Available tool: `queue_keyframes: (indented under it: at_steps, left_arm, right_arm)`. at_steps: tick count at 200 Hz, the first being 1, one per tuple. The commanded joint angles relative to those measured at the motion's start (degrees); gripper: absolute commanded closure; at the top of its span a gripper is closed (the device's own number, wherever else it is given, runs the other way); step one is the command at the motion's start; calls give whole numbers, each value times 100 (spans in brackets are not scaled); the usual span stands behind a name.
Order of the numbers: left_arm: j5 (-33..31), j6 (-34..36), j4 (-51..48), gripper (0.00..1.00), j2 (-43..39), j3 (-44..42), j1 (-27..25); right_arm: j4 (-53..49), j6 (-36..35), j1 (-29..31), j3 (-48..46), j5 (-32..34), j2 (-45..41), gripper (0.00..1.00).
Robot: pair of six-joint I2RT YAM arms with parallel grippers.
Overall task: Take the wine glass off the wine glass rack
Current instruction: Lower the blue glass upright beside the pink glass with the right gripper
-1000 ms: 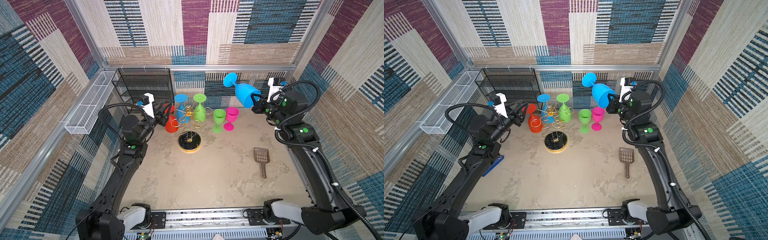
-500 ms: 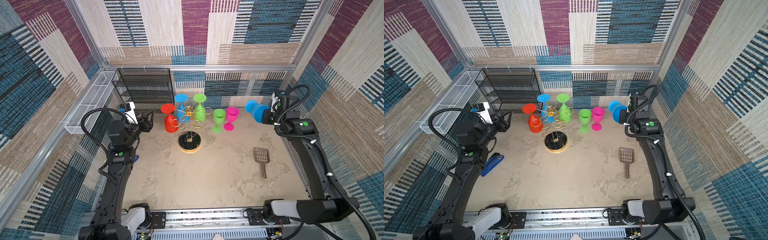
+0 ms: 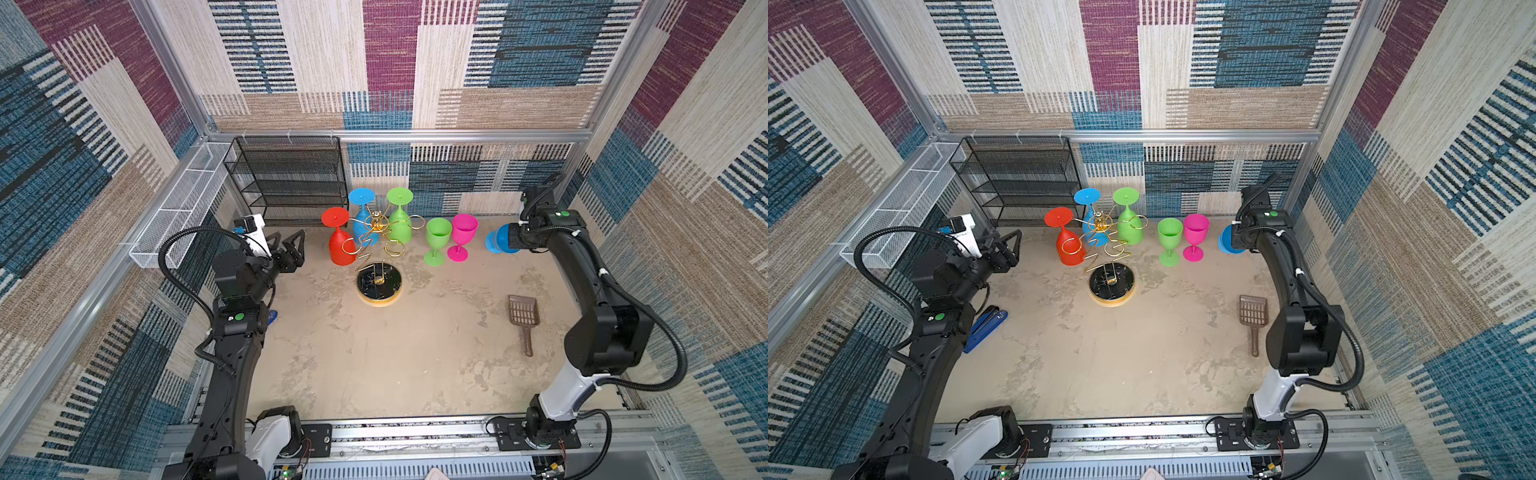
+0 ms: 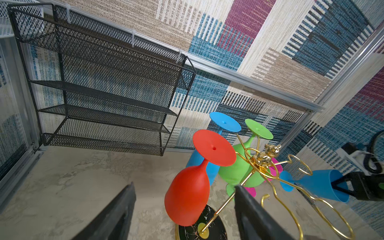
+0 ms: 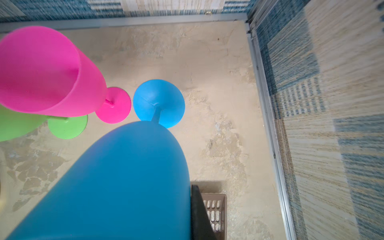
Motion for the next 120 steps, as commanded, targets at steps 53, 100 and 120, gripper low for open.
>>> queue_keyframes:
  at_steps: [53,100,120]
  left_arm:
    - [-270,77,-182,23,-97,-22,38]
    - [-281,93,-218,23,-86,-18,39]
    - [-253,75,-210,23,-72,-24,38]
  right_arm:
    - [-552,-169,-17,1103,-98,1181,100]
    - [-690,-194,-21,1430,-160,1548,100]
    - [-700,-201,-18,1504,-247,1631,98]
